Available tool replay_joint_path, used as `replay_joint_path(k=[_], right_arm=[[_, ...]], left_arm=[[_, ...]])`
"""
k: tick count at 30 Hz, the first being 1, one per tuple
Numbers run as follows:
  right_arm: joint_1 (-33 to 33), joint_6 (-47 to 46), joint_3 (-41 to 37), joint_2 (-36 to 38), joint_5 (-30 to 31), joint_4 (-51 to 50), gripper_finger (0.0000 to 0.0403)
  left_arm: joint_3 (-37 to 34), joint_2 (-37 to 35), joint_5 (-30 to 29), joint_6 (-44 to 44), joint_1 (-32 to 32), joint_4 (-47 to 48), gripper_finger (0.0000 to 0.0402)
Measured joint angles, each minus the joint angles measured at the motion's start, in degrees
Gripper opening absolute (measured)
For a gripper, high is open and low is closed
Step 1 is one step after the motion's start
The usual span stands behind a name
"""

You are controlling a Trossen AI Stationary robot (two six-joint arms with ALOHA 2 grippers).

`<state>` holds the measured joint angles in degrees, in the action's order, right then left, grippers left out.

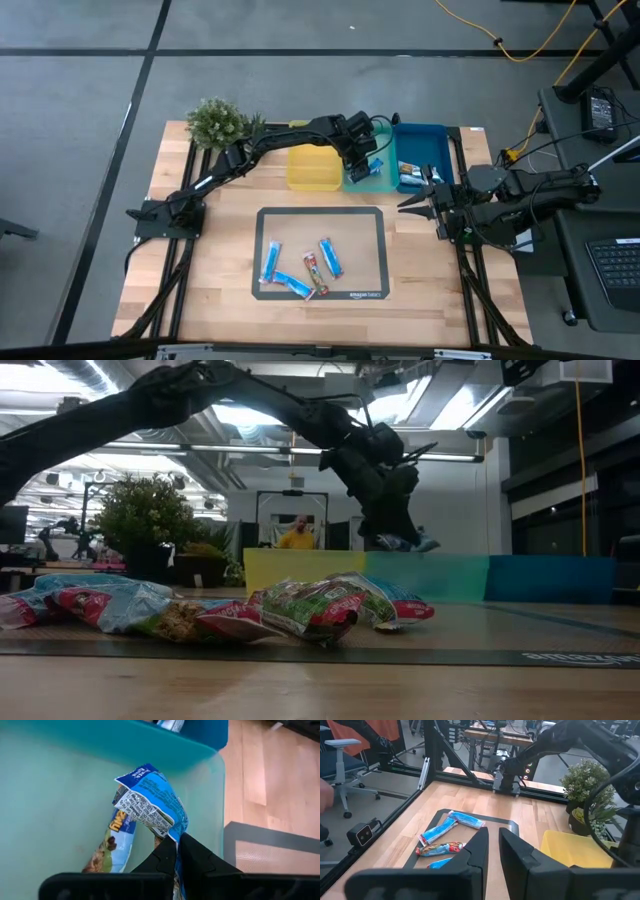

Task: Pick and place Granola Bars by type
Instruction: Put the blue granola bar into the green bin

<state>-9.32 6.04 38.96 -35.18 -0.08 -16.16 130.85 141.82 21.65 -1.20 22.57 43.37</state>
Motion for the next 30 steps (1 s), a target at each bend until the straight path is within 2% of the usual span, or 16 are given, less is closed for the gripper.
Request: replay_joint_path(k=[6,20,25,30], right_arm=[[0.0,0.0,0.0,-0.02,0.0,-0.02,0.0048],[0.02,0.17,0.0,-0.01,0.0,-0.03,0.0048],[0.02,0.2,0.0,-0.01,0.0,-0.03,0.0049],[0.02,0.2,0.0,0.0,0.0,-0.04,0.0049]], left_arm=[[-1.09,-0.07,-3.84,-3.08,-0.35,0.12,0.0008],[-2.97,-0.13,-4.02,-6.95,-0.52,0.13,0.0012],[-2.97,-0.11,-4.14,-7.61,-0.97,0.13,0.0042],[-2.97,-0.13,-7.49,-9.02,-2.09,0.13,0.0088]])
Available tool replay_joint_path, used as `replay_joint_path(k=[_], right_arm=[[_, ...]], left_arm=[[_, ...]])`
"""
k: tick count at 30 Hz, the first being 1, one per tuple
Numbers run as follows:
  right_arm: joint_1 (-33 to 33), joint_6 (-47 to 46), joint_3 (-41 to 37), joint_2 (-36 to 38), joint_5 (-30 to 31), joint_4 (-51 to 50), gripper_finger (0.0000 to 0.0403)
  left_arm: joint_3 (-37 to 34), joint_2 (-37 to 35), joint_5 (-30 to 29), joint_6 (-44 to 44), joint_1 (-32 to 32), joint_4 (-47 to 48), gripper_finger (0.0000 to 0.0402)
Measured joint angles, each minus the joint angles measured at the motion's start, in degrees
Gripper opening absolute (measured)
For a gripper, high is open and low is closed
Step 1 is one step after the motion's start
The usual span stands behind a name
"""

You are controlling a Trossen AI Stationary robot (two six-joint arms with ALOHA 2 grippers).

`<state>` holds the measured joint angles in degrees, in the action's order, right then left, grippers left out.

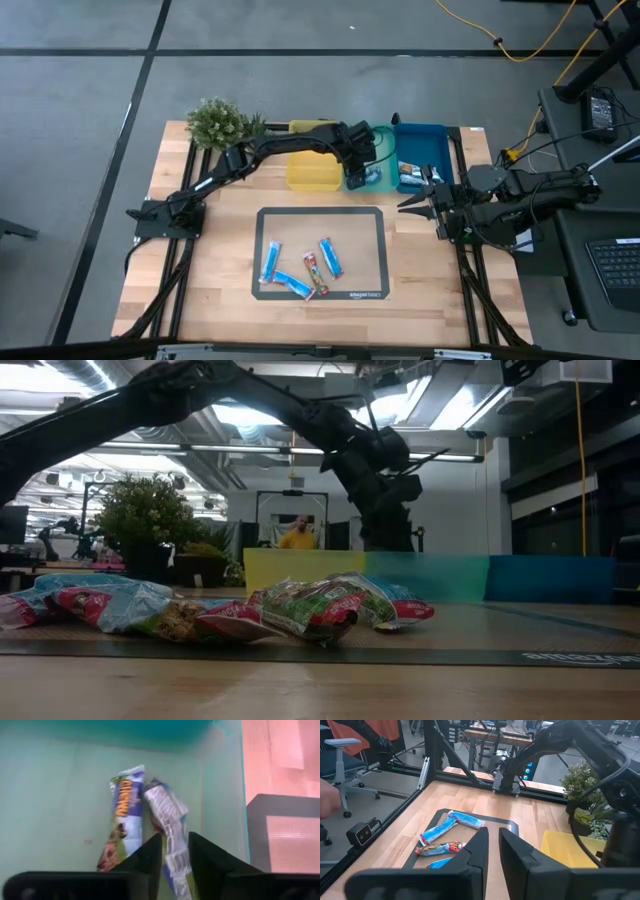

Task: Pick and place Granola Bars by type
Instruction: Put the blue granola bar into the green bin, then put the red granola bar into the yellow bin

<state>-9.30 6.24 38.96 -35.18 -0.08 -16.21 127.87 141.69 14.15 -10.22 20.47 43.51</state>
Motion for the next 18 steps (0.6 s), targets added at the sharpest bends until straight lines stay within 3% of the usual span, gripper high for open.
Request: replay_joint_path(k=[7,18], right_arm=[[0.0,-0.05,0.0,-0.02,0.0,-0.02,0.0049],[0.0,-0.15,0.02,-0.02,0.0,-0.46,0.0049]], left_arm=[[0.0,-2.05,-3.17,-0.5,-0.83,0.93,0.0127],[0.0,-11.49,-5.56,0.44,-3.11,10.82,0.0118]])
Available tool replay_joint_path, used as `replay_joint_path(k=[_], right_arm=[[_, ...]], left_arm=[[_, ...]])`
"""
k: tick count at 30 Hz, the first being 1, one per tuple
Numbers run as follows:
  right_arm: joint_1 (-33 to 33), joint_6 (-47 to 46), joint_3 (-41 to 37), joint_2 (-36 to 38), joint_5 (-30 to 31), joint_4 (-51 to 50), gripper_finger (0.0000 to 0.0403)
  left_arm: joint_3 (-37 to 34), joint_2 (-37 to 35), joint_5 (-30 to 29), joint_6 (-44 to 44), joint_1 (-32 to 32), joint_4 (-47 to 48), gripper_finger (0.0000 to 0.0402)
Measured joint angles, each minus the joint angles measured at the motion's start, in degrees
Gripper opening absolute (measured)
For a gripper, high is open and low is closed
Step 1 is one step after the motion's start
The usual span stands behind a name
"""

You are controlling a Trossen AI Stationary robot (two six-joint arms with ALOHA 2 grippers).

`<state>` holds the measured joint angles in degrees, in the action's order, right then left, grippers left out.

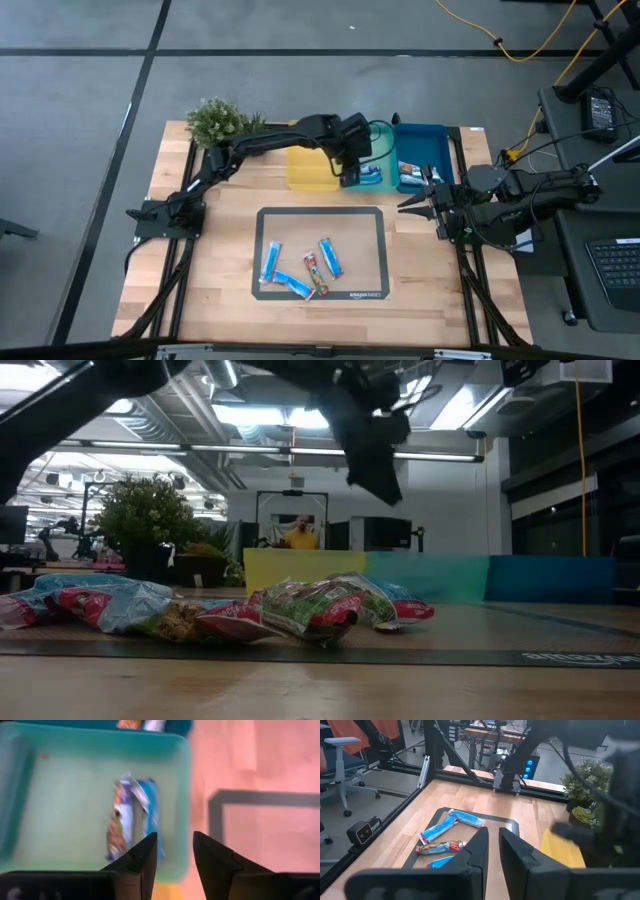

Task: Pick and place Granola Bars by type
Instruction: Put the red granola bar into the yellow bin

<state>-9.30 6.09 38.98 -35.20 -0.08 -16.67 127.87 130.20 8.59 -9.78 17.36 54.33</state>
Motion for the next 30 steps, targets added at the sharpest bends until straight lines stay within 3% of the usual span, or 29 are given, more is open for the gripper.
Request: replay_joint_path(k=[13,30], right_arm=[[0.0,0.31,0.0,0.0,-0.01,-1.26,0.0049],[0.0,2.03,0.0,0.02,-0.09,-1.28,0.0049]], left_arm=[[0.0,-7.92,-4.74,6.1,-9.69,30.28,0.0113],[-0.02,-13.67,-15.67,21.25,-20.43,35.74,0.011]])
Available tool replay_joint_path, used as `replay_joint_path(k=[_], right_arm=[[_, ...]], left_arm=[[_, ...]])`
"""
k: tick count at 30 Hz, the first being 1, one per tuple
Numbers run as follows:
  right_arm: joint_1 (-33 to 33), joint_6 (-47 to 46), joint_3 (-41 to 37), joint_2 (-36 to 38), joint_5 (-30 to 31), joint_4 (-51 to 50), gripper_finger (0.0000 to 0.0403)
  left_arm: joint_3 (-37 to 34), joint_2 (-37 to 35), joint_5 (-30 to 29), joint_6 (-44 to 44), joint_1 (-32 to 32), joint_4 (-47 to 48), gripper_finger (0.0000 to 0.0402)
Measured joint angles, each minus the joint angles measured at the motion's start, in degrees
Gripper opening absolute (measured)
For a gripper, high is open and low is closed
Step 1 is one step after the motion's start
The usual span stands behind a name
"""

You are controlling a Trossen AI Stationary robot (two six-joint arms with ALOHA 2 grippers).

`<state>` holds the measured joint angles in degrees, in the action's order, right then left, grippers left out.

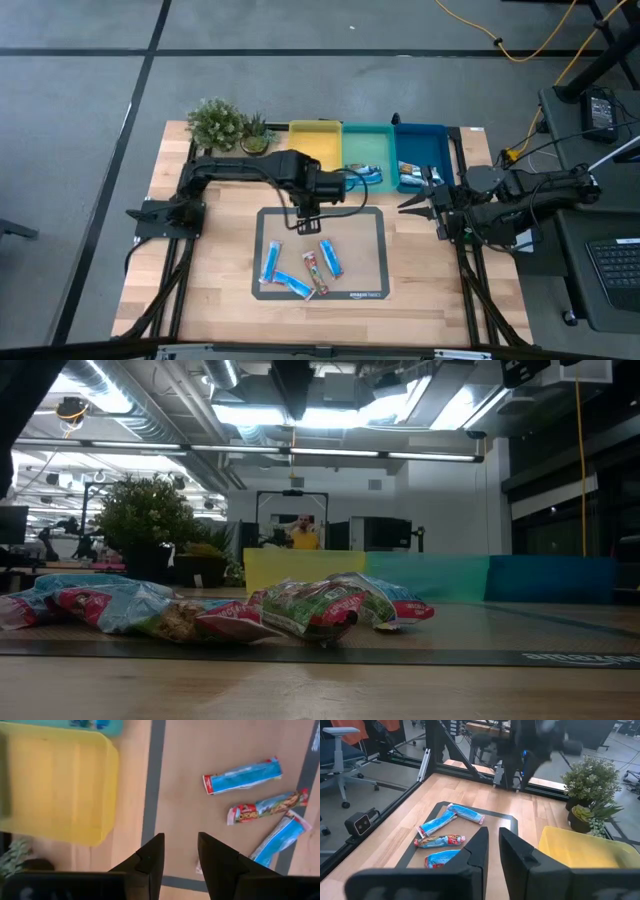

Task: Pick and place Granola Bars by type
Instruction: Put the red granola bar into the yellow bin

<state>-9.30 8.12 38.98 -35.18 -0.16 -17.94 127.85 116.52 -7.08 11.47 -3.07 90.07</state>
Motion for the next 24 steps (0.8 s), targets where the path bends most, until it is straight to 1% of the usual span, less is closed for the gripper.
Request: replay_joint_path(k=[5,7,9,13,16,18,21,24], right_arm=[[0.0,0.16,0.0,0.0,-0.05,-0.11,0.0049],[0.0,0.91,0.0,0.0,-0.09,-0.32,0.0049],[0.0,1.19,0.0,0.0,-0.11,-0.32,0.0048],[-0.01,1.39,0.0,0.0,-0.11,-0.35,0.0048],[0.0,1.4,0.0,0.0,-0.11,-0.38,0.0048],[0.0,1.4,0.0,0.0,-0.11,-0.38,0.0048],[0.0,1.4,0.0,0.0,-0.11,-0.38,0.0048],[0.0,1.4,0.0,0.0,-0.11,-0.38,0.0048]], left_arm=[[-0.27,-3.56,-5.8,3.94,-2.8,-0.14,0.0107],[-3.39,-6.62,-7.17,5.52,-3.7,-0.36,0.0107],[-9.91,-10.9,-7.33,8.9,-4.35,-0.22,0.0109],[-27.31,-22.8,-7.43,19.8,-5.98,-1.91,0.0108],[-40.36,-31.14,-6.08,29.64,-7.88,-10.62,0.0107],[-47.49,-35.54,-4.87,36.0,-9.2,-17.72,0.0108],[-54.56,-39.41,-3.4,43.29,-11.03,-26.29,0.0109],[-57.83,-40.31,-3.48,47.69,-13.0,-29.77,0.0107]])
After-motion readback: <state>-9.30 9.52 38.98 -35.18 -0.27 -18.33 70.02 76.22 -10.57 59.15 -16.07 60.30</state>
